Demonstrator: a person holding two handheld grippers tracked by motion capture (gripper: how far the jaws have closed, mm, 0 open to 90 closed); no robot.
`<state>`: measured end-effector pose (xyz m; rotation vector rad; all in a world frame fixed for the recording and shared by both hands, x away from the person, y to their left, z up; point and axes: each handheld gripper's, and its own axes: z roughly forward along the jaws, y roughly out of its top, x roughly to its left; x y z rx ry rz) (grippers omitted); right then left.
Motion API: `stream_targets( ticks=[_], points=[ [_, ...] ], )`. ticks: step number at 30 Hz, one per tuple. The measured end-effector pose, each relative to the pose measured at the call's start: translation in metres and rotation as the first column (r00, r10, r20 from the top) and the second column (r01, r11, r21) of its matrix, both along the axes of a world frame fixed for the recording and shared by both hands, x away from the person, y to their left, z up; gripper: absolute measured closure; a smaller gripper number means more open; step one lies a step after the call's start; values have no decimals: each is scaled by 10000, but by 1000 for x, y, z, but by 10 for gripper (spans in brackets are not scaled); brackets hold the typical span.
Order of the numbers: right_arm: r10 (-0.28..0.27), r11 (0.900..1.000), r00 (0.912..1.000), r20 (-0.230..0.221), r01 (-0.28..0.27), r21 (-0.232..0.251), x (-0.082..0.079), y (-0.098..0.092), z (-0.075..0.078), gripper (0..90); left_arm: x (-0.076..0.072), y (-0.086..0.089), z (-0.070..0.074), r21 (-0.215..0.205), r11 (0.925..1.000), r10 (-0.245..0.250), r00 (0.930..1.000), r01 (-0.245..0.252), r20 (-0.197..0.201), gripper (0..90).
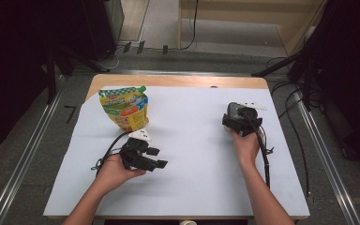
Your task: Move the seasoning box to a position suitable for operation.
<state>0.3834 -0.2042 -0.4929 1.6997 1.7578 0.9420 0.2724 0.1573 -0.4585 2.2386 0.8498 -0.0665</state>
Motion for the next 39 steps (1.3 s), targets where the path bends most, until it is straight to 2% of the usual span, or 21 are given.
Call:
stream_targets(
  ticks=[6,10,14,17,21,30,37,39],
  points=[
    [-121,9998,9998,171,124,-178,3,2,-3,113,-1,2,-1,-20,9999,127,9999,-127,-16,387],
    [-210,9995,9998,22,210,-255,3,3,-1,130,-1,0,-1,-30,9999,123,9999,-123,-13,386],
    [-251,9985,9996,102,255,-477,0,2,2,160,-1,-1,-1,13,10000,65,10000,-65,-5,386],
    [-125,9989,9999,74,128,-445,0,-1,3,163,-1,-2,-1,7,10000,24,10000,-24,-10,386],
    [66,9975,10000,52,-62,-710,-2,1,3,164,0,-2,-1,15,10000,15,10000,-15,-1,387],
    [468,9977,9988,164,-460,-503,-9,1,13,165,4,2,0,-72,9999,130,9999,-130,-43,386],
    [941,9950,9952,265,-931,-367,-22,5,23,166,9,0,0,-93,9999,94,9999,-94,-37,387],
    [1191,9928,9922,381,-1187,-133,-29,6,28,166,10,-2,0,-89,9999,75,10000,-75,-33,387]
  ],
)
